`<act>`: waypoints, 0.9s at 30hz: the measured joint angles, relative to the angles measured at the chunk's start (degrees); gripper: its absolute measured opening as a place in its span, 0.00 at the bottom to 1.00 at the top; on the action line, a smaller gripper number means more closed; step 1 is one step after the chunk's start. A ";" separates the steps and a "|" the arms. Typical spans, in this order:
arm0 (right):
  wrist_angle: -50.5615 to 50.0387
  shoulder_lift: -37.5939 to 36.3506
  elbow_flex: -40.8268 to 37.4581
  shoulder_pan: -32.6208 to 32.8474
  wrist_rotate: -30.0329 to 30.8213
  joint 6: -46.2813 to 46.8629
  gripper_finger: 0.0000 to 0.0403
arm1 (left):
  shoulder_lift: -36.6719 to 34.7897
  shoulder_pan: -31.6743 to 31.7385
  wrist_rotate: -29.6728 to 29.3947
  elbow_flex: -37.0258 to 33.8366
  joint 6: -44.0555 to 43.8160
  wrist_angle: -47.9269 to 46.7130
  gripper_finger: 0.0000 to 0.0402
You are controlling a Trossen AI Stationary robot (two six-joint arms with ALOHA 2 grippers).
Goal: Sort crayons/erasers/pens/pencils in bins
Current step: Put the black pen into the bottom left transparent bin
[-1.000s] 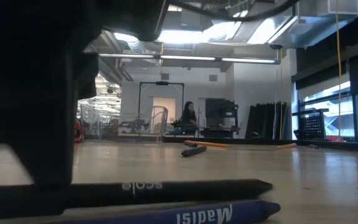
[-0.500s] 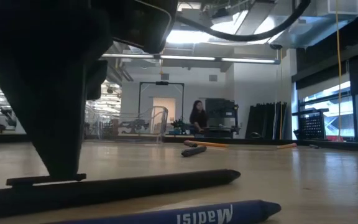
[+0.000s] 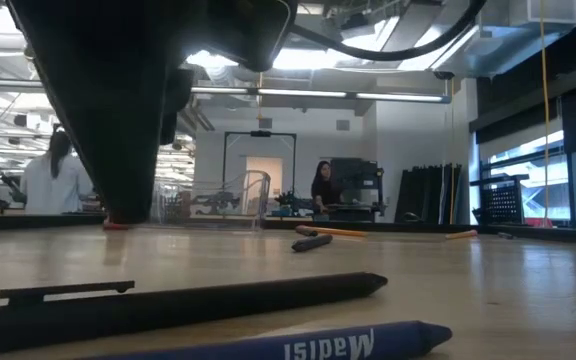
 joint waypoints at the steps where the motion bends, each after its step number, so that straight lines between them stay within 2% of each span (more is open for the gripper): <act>1: -0.02 0.00 0.00 0.00 0.00 0.00 0.29 | 0.00 0.00 0.68 0.00 -0.08 0.16 0.00; 4: -0.06 0.00 0.00 0.00 0.04 0.00 0.29 | 0.00 0.15 3.43 0.00 -0.28 0.52 0.00; 9: -0.07 0.00 0.00 0.00 0.17 0.00 0.29 | -0.02 0.35 3.94 0.00 -0.53 1.38 0.03; 18: -0.15 0.00 0.00 -0.02 1.42 0.04 0.29 | -0.02 0.06 3.88 0.00 -2.09 1.30 0.21; 22: -0.15 0.00 0.00 -0.01 1.44 0.16 0.29 | -0.02 -1.39 -1.19 0.00 1.67 1.38 0.27; 27: -0.15 0.00 0.00 -0.01 1.45 0.05 0.29 | -0.02 -3.97 -6.81 0.00 5.60 1.45 0.29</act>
